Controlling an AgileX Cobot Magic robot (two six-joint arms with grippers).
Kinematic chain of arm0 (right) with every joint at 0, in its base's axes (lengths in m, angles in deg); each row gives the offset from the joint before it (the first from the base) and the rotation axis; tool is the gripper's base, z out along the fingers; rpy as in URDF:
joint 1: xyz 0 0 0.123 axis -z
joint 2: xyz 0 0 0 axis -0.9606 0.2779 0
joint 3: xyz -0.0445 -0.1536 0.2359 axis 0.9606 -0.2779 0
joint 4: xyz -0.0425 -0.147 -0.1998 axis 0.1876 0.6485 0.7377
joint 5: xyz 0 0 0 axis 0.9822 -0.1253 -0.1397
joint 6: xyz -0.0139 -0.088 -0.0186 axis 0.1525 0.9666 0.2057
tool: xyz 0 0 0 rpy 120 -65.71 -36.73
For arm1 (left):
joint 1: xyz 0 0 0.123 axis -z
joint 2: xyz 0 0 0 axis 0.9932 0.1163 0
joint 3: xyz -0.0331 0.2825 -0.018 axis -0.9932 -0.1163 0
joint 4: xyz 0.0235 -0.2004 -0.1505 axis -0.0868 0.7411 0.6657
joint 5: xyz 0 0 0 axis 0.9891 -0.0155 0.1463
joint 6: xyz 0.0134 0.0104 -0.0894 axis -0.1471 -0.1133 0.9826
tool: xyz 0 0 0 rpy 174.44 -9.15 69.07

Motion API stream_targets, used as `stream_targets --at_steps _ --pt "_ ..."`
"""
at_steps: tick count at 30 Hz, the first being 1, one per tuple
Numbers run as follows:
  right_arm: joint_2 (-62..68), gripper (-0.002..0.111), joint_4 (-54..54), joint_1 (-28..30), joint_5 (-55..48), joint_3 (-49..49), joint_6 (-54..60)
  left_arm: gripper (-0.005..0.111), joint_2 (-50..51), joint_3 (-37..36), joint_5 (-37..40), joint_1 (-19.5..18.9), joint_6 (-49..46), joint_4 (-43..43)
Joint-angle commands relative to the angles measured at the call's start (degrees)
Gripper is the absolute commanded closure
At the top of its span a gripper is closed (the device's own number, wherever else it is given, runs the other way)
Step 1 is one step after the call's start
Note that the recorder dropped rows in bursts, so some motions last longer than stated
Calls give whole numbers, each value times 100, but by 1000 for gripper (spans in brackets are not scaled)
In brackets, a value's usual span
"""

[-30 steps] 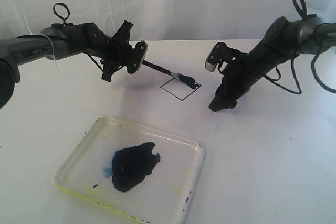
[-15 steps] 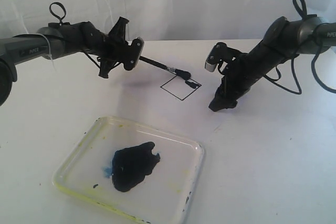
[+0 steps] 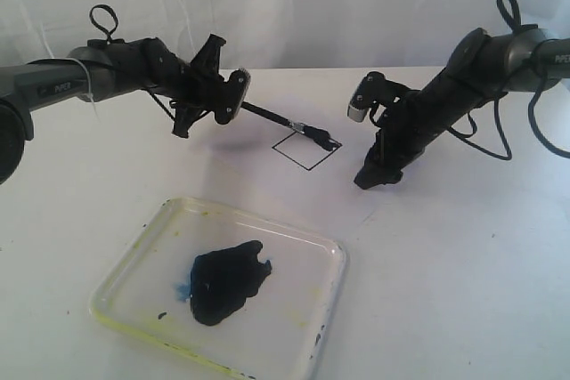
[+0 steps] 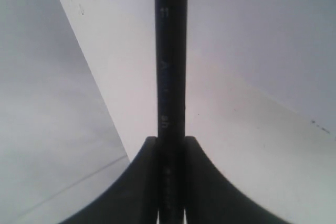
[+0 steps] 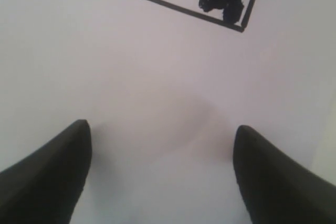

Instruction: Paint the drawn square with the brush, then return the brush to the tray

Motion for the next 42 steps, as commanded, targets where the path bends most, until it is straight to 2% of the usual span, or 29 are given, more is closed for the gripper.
stream_targets --at_steps 1,22,42 --pt "92 38 137 -13 72 -55 103 107 8 36 104 71 -866 111" --pt "92 38 137 -13 72 -55 103 107 8 36 -197 -189 -866 111" --pt "92 38 137 -13 96 -55 103 107 100 36 19 -160 -866 62"
